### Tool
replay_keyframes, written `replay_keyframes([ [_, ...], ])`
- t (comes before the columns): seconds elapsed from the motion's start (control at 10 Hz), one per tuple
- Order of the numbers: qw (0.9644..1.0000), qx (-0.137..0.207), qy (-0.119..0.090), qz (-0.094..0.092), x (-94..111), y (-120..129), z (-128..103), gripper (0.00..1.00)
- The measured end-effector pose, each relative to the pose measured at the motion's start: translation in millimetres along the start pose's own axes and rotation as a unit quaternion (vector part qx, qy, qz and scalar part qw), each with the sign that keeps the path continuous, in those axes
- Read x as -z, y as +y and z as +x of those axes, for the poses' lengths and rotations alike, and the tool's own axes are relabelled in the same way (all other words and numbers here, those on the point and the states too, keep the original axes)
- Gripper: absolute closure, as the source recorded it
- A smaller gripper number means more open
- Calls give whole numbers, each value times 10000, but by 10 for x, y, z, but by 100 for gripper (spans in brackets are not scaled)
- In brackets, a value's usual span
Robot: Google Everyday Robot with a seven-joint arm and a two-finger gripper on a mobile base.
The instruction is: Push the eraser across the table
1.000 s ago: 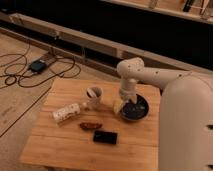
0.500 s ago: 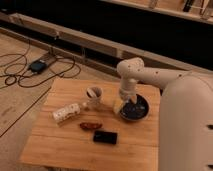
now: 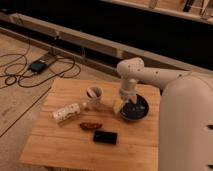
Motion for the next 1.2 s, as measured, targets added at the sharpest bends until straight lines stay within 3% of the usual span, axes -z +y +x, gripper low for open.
replay_keyframes([
  [0.3,10000,-12,6,16,1,-18,1,20],
  [0.5,9995,-198,26,226,54,-194,61,20],
  [0.8,9950,-574,33,814,192,-416,343,20],
  [1.0,9916,-763,49,1045,138,-305,588,20],
  [1.2,9885,-1016,92,1116,11,-100,903,20],
])
